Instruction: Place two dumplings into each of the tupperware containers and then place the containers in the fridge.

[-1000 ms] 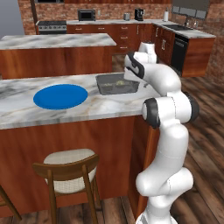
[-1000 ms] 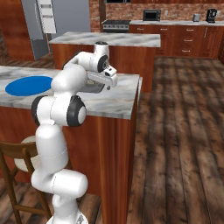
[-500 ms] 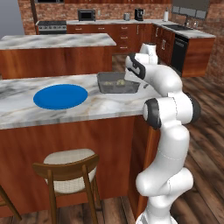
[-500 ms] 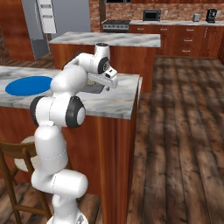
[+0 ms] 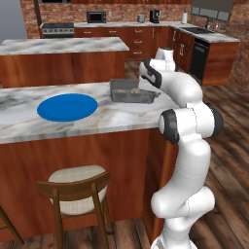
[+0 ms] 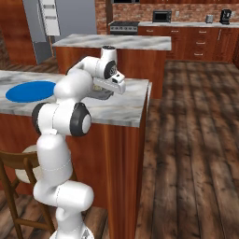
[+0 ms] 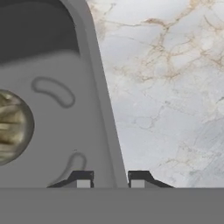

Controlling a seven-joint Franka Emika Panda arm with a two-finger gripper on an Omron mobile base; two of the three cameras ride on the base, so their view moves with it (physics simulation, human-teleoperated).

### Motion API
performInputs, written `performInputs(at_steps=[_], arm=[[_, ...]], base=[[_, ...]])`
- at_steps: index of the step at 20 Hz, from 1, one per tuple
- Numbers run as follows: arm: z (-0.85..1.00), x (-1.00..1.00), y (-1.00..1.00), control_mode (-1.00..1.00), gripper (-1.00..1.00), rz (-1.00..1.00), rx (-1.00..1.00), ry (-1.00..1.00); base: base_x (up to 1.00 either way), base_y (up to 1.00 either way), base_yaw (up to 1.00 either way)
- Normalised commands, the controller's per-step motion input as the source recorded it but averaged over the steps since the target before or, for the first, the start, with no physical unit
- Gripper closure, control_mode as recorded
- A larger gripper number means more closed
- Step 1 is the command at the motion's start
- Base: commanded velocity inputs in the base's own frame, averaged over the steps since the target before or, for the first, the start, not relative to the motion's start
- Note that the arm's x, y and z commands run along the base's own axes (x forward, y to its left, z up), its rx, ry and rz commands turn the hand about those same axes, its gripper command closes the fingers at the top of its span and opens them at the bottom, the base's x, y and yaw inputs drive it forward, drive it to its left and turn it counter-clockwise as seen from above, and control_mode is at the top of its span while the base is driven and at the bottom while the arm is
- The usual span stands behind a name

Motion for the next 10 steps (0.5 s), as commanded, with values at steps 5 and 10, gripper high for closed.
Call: performInputs(at_steps=[5,10], arm=[[0.5,-0.3,0.0,-1.0,1.0,-0.08,0.0,0.0],[0.61,-0.82,0.0,-1.0,1.0,-0.14,0.0,0.0]], base=[[0.0,0.0,0.0],[0.0,0.0,0.0]])
